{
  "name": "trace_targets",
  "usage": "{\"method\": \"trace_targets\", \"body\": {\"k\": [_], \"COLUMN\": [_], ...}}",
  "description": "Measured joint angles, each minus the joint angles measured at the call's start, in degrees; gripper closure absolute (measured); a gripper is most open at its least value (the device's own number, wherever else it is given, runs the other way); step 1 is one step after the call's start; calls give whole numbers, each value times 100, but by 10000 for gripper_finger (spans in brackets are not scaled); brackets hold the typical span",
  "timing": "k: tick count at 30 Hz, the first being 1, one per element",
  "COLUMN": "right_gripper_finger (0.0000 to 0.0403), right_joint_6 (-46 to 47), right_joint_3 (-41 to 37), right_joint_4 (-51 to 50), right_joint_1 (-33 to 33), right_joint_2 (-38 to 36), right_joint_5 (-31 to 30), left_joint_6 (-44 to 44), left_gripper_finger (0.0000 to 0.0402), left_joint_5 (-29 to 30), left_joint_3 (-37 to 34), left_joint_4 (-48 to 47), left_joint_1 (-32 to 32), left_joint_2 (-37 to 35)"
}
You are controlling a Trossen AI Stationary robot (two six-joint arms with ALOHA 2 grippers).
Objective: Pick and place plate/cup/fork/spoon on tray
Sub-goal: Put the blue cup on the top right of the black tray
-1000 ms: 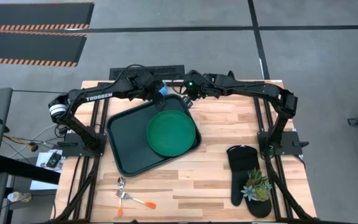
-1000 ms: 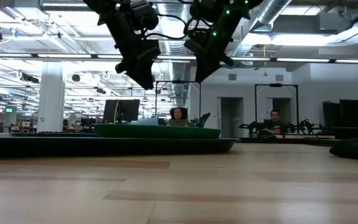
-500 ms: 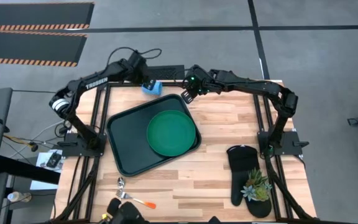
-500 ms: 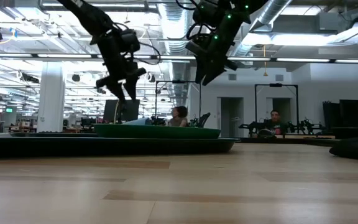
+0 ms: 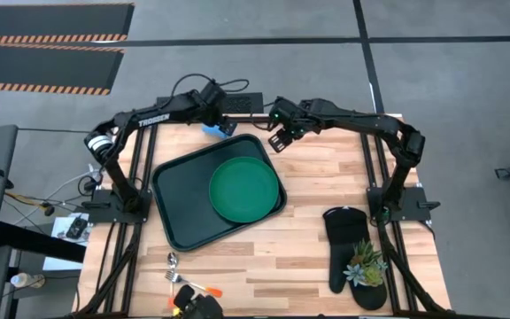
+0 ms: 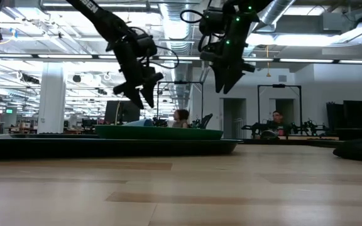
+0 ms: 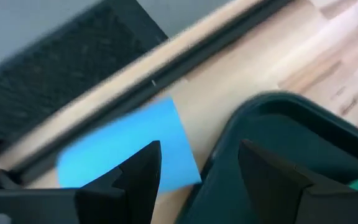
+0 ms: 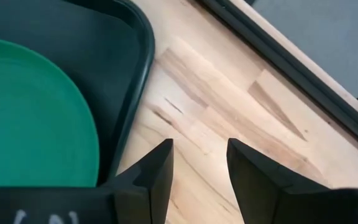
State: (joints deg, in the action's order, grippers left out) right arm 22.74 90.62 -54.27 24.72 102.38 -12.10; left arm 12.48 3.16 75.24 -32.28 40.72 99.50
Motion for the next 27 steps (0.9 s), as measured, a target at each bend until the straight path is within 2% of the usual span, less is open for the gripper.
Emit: {"method": "trace_targets", "body": {"k": [4, 10, 15, 21, 24, 27], "right_gripper_finger": [232, 233, 236, 237, 237, 237], "right_joint_6": [102, 125, 121, 125, 127, 127], "right_joint_3": [-1, 0, -1, -1, 0, 1], "right_joint_4": [-1, -24, -131, -152, -249, -386], "right_joint_1": [-8, -62, -75, -111, -149, -143], "right_joint_2": [-1, -1, -3, -6, -6, -6], "right_joint_5": [0, -2, -119, -175, -278, -330], "left_joint_6": [-183, -127, -36, -84, -88, -101], "left_gripper_finger": [202, 202, 203, 203, 222, 274], "left_joint_5": [830, 1054, 1003, 1497, 1624, 1677], "left_joint_3": [116, 118, 116, 160, 162, 165], "left_joint_4": [-120, -193, -131, -174, -251, -351], "left_joint_1": [-223, -410, -414, -402, -368, -342], "left_joint_2": [0, 208, 529, 877, 944, 944]}}
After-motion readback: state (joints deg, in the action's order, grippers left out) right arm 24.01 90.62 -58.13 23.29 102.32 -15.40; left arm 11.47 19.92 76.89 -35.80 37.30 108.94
